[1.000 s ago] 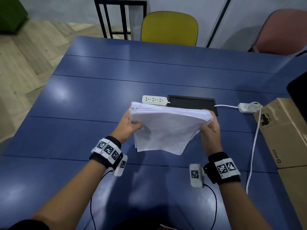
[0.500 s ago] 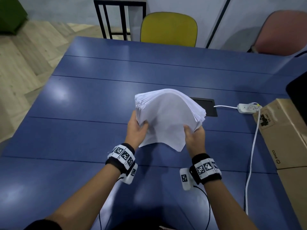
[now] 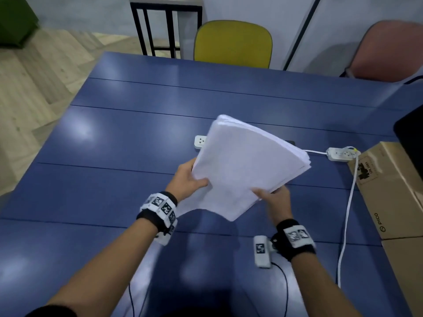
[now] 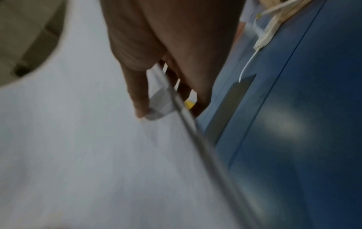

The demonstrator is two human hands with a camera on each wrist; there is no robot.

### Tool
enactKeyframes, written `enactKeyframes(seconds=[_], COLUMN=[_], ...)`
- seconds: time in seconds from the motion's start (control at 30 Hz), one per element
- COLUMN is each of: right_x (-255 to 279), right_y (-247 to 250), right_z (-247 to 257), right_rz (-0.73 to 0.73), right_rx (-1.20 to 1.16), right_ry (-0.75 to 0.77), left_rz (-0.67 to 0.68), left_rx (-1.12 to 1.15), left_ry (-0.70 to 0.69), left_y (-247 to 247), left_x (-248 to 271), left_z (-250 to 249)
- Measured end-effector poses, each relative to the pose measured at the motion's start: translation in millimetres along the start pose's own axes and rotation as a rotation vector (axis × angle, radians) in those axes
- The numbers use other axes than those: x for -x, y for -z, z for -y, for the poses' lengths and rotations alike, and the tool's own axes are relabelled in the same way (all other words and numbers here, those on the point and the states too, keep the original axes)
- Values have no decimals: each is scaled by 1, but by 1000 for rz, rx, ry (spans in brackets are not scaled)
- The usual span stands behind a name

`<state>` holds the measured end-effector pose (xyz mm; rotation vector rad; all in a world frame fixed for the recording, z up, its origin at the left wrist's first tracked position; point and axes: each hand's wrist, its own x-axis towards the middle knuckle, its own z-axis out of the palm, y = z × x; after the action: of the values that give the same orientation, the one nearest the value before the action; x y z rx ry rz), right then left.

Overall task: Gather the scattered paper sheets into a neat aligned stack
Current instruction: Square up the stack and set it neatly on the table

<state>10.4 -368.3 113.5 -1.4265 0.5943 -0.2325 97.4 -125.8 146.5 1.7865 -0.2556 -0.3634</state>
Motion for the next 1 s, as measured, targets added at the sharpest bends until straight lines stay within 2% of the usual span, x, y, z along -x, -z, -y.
enactKeyframes(seconds=[0.1,0.2,0.3,0.37,0.5,0.6,0.7,0.8,0.9,0.97,1.0], right_x=[-7,-11,-10,-4,3,3,2,2,3,4,5], right_y=[40,56,44,29,14,20,35,53,60,59,56], right_z=[31,60,73,75,75,71,68,62,55,49,47], right_rz=[99,316,528,524,403,368,322,247,205,165,140], right_rx=[-47,324,609,618,449,402,320,280,186,109,75], right_ry=[118,122,91,95,175,202,140,82,53,38,30], left_rz=[245,410,496,526,499,474,466,314,108,82,90], left_rx=[-56,-178,-247,-335,-432,-493,-609,-438,-5,273,340], left_ry=[-44,0,15,-22,-81,-40,63,123,132,161,198], left_y=[27,39,36,28,24,38,61,77,77,68,62], left_x=[-6,-12,-14,-16,-17,-17,-17,-12,-1,6,8], left_z=[-35,-46,-48,-47,-44,-34,-15,6,22,35,42])
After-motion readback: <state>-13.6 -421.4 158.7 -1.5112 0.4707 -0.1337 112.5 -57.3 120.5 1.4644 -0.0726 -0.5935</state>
